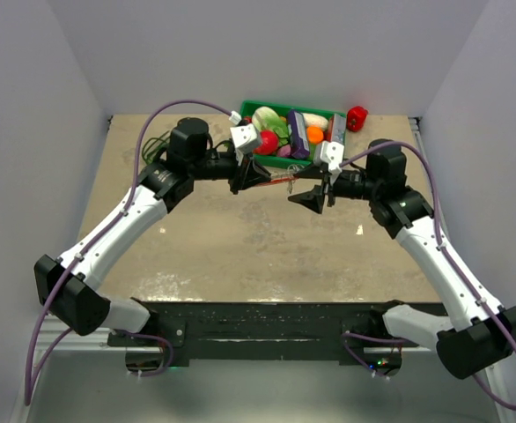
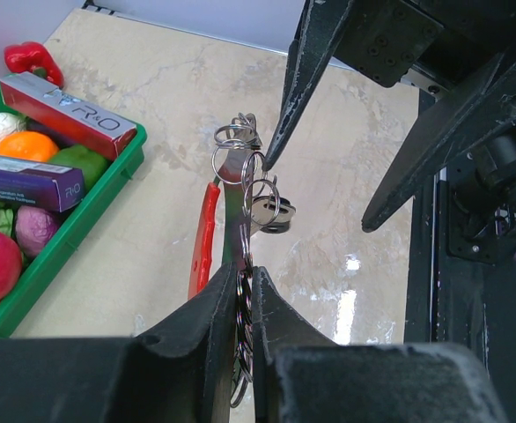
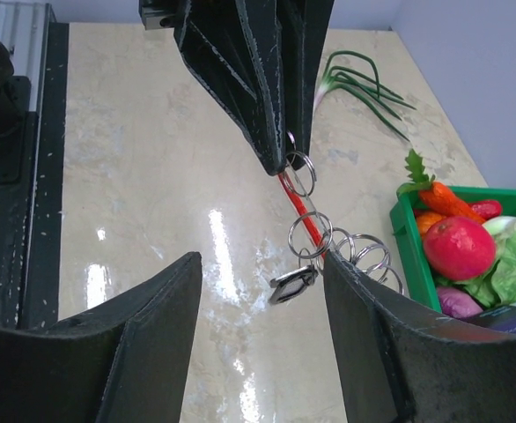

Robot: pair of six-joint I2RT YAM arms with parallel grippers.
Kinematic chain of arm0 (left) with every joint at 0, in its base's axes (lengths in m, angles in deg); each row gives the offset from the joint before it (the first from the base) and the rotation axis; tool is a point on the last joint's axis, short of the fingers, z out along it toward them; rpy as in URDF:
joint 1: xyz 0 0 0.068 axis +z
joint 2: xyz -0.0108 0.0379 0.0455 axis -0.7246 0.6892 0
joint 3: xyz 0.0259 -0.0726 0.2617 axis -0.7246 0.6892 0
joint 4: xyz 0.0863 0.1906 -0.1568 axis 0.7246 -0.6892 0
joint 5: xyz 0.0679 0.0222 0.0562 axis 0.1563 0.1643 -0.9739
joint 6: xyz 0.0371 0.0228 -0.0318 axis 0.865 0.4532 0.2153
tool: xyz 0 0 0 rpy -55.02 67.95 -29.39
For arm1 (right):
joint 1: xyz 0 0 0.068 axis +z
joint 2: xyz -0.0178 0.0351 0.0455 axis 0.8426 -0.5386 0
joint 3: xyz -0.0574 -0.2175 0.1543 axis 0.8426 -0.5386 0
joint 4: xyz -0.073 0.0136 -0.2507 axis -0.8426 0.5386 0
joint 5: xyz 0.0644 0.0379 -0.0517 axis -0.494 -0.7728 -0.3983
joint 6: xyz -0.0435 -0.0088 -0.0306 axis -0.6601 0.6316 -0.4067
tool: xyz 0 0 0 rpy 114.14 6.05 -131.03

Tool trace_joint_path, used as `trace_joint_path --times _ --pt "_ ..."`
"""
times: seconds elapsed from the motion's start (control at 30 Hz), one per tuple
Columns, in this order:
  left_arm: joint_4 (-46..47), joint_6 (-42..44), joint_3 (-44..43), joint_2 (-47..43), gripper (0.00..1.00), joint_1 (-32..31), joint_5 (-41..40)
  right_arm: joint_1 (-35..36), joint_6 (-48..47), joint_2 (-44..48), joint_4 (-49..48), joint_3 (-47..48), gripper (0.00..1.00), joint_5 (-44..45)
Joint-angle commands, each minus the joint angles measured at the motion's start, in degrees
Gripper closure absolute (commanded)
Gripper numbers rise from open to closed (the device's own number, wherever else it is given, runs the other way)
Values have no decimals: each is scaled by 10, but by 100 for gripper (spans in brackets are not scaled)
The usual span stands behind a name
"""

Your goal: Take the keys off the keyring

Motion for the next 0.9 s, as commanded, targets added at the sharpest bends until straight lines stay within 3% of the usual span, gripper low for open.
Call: trace_joint_path --times 0.0,0.2,0.87 --pt "23 8 -7 -26 100 0 15 -3 -13 28 25 11 40 -4" --pt "23 7 -12 -26 100 1 24 -3 -31 48 63 0 41 2" --pt "24 2 -17 -26 100 0 39 -4 11 6 0 -30 42 15"
